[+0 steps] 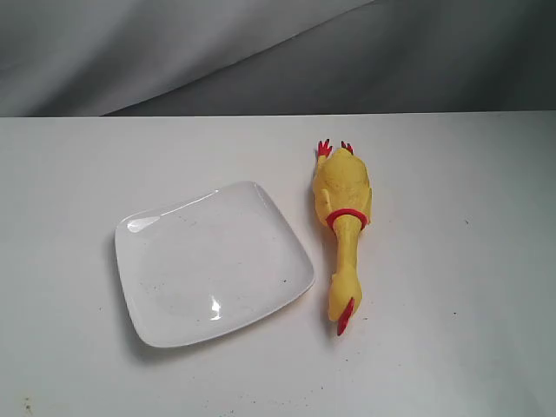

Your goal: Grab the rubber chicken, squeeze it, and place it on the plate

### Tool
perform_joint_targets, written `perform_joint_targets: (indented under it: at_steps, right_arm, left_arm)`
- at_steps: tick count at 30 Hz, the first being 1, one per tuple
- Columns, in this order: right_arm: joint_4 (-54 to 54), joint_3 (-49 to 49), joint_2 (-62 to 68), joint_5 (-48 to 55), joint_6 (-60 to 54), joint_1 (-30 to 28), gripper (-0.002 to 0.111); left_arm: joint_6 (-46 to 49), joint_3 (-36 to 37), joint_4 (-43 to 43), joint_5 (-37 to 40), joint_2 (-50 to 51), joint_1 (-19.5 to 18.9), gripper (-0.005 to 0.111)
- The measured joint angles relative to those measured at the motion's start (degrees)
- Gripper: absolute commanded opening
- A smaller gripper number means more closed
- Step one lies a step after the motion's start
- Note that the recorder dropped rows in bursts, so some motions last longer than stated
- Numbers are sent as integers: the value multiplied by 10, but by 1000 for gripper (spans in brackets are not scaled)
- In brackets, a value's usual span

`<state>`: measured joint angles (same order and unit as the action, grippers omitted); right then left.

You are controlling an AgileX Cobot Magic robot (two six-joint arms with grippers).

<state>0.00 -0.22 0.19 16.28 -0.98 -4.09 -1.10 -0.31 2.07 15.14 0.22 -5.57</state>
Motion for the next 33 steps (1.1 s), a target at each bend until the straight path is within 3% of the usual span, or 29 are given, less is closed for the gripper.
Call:
perform_joint_targets:
  at_steps: [9, 14, 19, 22, 24, 27, 33]
  right_arm:
    - [-8, 0, 0, -37, 0, 0, 0]
    - [23, 0, 0, -227, 1, 0, 0]
    - [33, 0, 0, -321, 6, 0, 0]
    - [49, 0, -1, -416, 184, 0, 0]
    - [0, -6, -1, -448, 274, 0, 0]
    - [-207, -75, 64, -489, 411, 0, 0]
    - [-666, -310, 286, -384, 751, 0, 0]
  left_arm:
    - [0, 0, 0, 0, 0, 0, 0]
    - [0, 0, 0, 0, 0, 0, 0]
    - [0, 0, 0, 0, 0, 0, 0]
    - [0, 0, 0, 0, 0, 0, 0]
    - [0, 0, 0, 0, 0, 0, 0]
    - [0, 0, 0, 0, 0, 0, 0]
    - [0, 0, 0, 0, 0, 0, 0]
